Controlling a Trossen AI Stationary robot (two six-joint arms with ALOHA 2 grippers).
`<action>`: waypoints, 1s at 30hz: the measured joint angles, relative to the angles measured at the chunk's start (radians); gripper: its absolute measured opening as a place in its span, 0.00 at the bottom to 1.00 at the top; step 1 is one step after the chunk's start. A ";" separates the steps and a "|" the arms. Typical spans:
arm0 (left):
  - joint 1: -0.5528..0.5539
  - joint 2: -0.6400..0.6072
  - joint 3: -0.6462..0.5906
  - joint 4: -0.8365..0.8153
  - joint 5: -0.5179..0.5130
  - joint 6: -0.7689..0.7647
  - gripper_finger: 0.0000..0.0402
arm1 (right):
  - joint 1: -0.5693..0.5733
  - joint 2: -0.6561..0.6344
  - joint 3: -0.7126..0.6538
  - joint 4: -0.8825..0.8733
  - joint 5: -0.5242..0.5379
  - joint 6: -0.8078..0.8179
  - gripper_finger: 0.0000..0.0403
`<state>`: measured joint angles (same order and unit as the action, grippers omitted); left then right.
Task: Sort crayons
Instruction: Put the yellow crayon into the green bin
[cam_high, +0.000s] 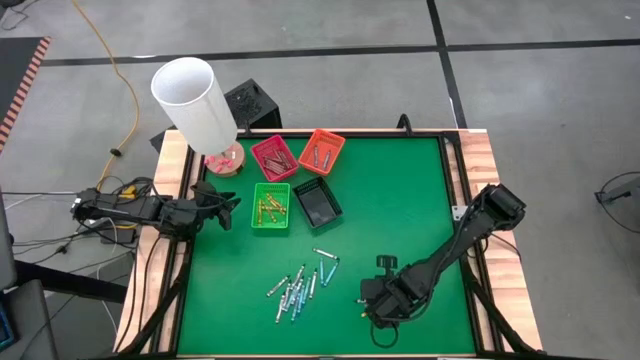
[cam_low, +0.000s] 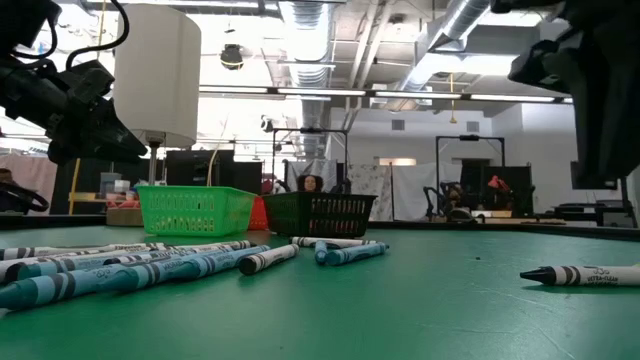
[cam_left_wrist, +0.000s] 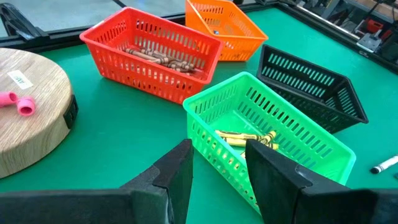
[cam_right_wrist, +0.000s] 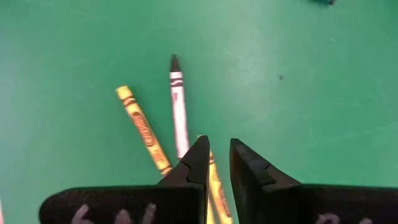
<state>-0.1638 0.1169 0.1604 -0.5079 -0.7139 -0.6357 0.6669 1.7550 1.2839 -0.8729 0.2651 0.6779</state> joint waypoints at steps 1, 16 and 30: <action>0.000 0.000 0.000 0.000 0.000 0.000 0.34 | 0.000 0.000 -0.007 0.001 0.000 -0.001 0.14; 0.000 0.000 0.000 0.000 -0.001 -0.015 0.34 | 0.000 -0.009 -0.149 0.154 -0.128 0.002 0.14; 0.000 0.000 0.000 0.000 -0.001 -0.020 0.34 | -0.024 -0.009 -0.149 0.144 -0.082 -0.032 0.14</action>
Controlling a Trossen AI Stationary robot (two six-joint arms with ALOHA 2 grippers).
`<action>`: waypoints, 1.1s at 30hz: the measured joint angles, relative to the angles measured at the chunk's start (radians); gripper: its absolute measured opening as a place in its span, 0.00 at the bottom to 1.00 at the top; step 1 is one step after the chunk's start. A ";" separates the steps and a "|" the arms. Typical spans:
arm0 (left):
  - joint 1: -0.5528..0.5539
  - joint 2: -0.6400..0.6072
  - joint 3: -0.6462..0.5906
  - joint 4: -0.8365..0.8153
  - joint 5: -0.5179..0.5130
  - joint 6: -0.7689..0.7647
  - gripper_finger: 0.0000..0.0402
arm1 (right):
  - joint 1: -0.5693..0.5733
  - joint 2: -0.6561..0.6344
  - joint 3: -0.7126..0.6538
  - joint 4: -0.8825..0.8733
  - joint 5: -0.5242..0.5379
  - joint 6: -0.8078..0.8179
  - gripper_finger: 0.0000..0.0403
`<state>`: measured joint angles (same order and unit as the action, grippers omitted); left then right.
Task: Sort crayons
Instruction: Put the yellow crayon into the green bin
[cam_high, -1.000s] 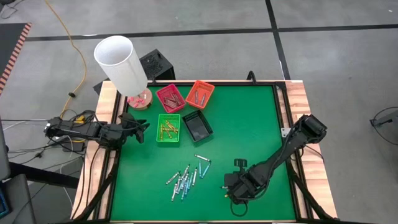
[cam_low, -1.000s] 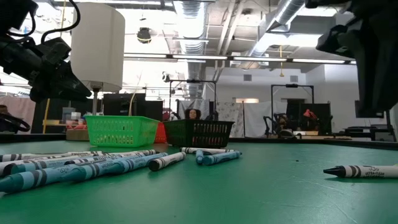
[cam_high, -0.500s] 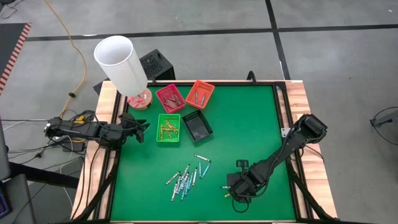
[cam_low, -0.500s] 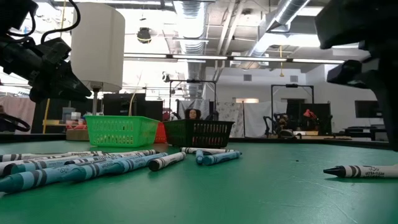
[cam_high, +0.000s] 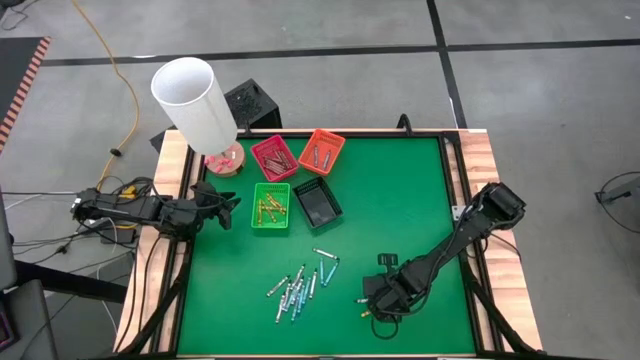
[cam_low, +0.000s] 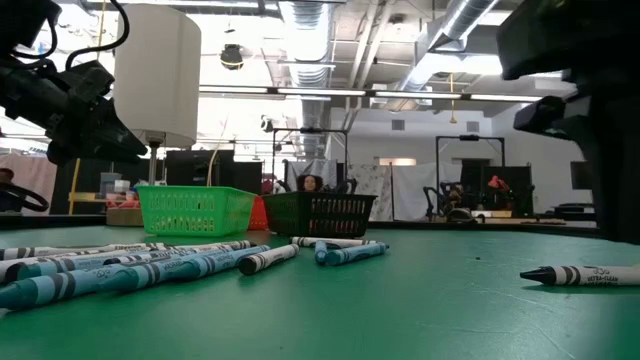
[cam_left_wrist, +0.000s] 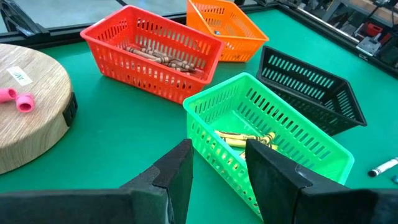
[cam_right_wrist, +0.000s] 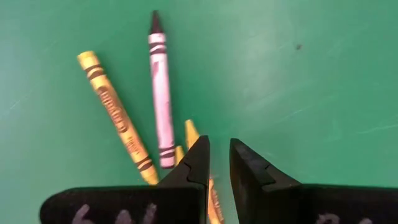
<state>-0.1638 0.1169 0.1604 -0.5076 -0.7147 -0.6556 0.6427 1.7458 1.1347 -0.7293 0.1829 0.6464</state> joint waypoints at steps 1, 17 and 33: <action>0.000 0.000 0.000 0.000 0.000 0.000 0.34 | -0.005 0.000 0.000 -0.001 0.000 0.000 0.14; 0.000 0.000 0.000 0.000 -0.007 0.000 0.34 | -0.005 0.000 0.000 0.026 0.000 -0.045 0.14; 0.000 0.000 0.000 -0.001 -0.008 0.001 0.34 | 0.025 0.001 0.000 0.046 0.000 -0.072 0.14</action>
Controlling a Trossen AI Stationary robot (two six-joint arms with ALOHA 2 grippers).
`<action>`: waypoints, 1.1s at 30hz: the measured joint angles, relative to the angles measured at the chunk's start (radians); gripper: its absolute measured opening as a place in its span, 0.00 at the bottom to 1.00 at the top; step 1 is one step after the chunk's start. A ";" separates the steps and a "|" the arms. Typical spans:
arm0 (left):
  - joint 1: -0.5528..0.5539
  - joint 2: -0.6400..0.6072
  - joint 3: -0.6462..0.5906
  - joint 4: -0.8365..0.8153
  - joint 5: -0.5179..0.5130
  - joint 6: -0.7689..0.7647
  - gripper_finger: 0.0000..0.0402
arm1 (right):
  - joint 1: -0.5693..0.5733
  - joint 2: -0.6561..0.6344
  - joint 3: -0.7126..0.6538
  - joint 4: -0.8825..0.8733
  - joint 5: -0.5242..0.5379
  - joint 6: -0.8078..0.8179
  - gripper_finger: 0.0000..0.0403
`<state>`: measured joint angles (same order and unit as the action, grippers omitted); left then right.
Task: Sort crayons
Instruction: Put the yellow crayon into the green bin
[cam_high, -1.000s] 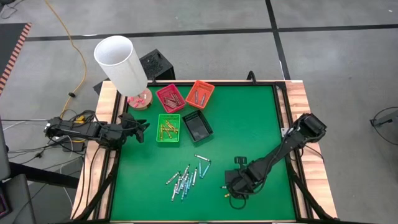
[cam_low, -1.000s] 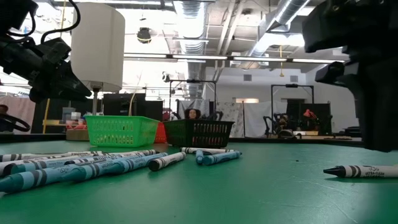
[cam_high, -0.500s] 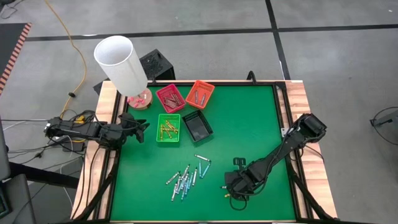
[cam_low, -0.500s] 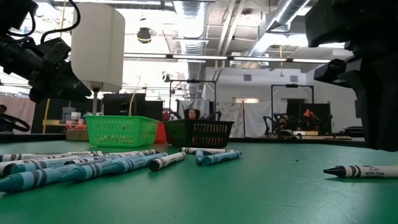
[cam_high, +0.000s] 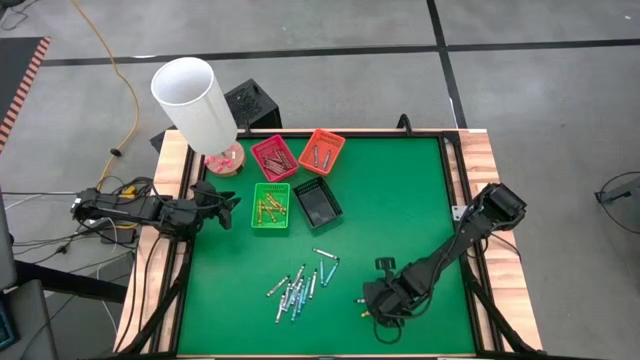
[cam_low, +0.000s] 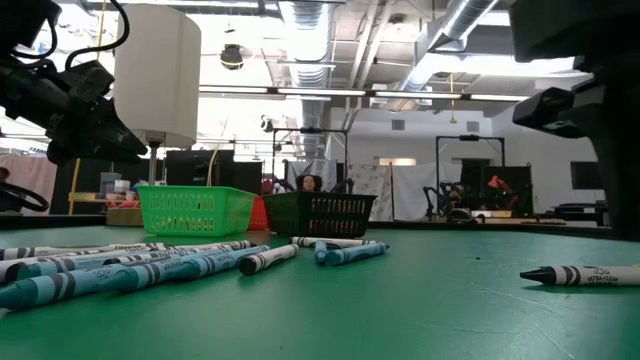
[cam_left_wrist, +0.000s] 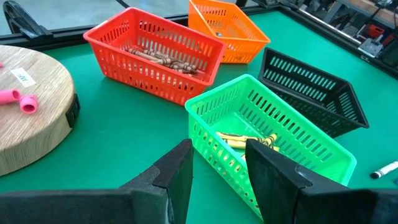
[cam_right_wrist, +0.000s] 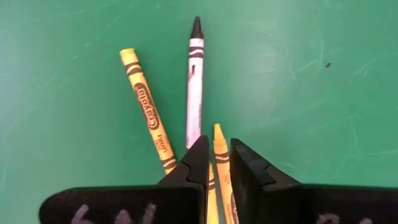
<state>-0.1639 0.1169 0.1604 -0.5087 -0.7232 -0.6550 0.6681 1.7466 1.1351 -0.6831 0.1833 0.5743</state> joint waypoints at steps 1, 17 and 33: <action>0.000 0.000 0.000 0.000 0.000 0.000 0.34 | 0.000 0.000 0.000 0.002 0.000 0.000 0.14; 0.000 0.000 0.000 -0.001 0.000 0.000 0.34 | -0.016 0.006 0.001 0.008 -0.057 0.003 0.38; 0.000 0.000 0.000 -0.003 -0.004 -0.001 0.34 | -0.023 0.057 0.002 0.006 -0.083 0.026 0.36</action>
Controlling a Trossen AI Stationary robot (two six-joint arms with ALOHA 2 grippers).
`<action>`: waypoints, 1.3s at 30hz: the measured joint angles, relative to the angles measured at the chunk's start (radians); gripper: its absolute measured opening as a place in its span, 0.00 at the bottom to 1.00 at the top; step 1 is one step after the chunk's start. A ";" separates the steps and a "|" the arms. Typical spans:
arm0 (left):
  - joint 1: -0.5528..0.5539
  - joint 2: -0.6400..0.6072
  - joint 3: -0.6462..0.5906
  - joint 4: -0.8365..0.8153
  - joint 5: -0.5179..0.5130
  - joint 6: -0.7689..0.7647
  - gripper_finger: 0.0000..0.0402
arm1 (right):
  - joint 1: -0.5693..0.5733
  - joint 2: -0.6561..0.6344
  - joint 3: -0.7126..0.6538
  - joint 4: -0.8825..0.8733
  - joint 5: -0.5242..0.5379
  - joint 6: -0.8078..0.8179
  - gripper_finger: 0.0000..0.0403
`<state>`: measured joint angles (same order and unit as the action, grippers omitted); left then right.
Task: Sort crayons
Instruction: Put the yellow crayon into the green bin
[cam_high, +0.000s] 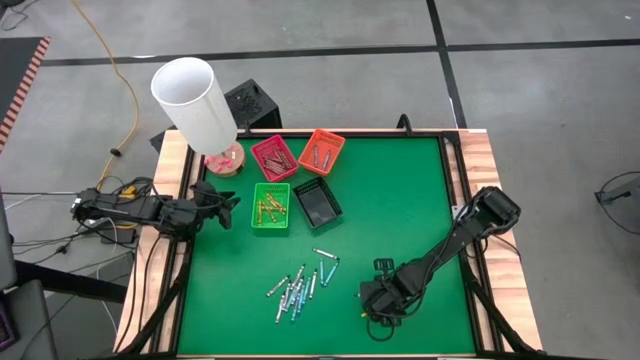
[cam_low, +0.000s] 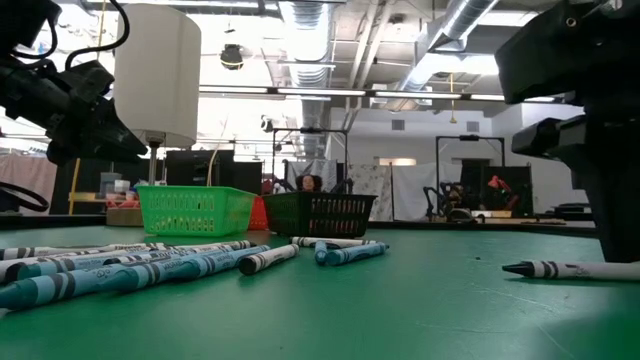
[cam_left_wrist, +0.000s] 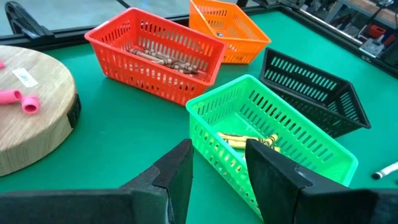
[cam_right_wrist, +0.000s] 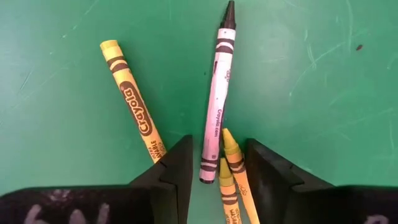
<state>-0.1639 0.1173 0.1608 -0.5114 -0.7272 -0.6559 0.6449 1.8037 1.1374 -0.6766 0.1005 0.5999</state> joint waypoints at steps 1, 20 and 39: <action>0.000 0.000 0.000 0.000 -0.003 0.000 0.34 | -0.002 -0.004 -0.001 -0.001 0.000 0.001 0.36; 0.000 0.000 0.000 0.000 -0.018 -0.003 0.34 | -0.002 -0.023 0.067 -0.238 0.033 -0.015 0.38; 0.000 0.000 0.000 0.000 -0.016 -0.007 0.34 | -0.004 -0.016 -0.010 -0.199 0.063 -0.025 0.35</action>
<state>-0.1639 0.1173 0.1608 -0.5110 -0.7431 -0.6632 0.6407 1.7878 1.1275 -0.8757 0.1638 0.5747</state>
